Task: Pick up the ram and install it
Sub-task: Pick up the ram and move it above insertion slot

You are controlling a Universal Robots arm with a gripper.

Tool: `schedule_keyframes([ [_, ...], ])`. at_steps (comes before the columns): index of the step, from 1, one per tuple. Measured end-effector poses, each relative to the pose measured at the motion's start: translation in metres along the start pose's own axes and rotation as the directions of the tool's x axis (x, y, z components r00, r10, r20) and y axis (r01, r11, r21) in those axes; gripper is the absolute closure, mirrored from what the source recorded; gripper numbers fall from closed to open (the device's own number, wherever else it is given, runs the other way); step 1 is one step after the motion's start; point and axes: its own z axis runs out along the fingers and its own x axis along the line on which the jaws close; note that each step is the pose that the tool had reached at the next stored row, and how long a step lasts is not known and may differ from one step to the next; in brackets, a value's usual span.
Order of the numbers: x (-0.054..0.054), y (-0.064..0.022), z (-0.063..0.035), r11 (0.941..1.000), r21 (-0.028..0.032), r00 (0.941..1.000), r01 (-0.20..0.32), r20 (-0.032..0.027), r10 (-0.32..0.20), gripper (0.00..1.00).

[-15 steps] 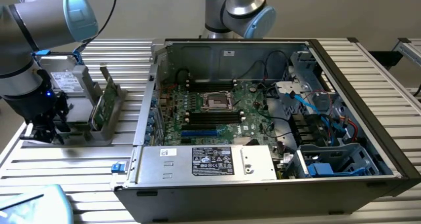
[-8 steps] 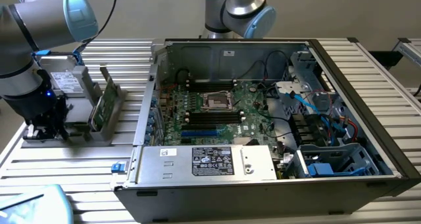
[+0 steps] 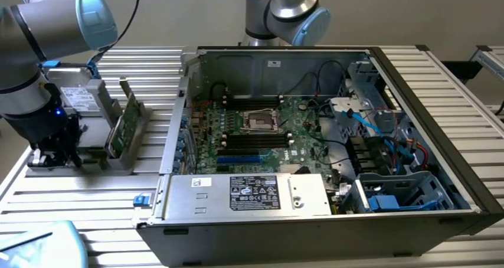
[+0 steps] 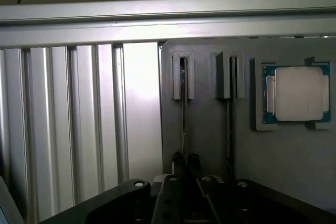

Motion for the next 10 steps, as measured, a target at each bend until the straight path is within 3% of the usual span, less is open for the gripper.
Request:
schedule_keyframes([
  [10,0.0,0.0001,-0.0007,1.0,0.0001,1.0,0.0,0.0013,0.0,0.85],
])
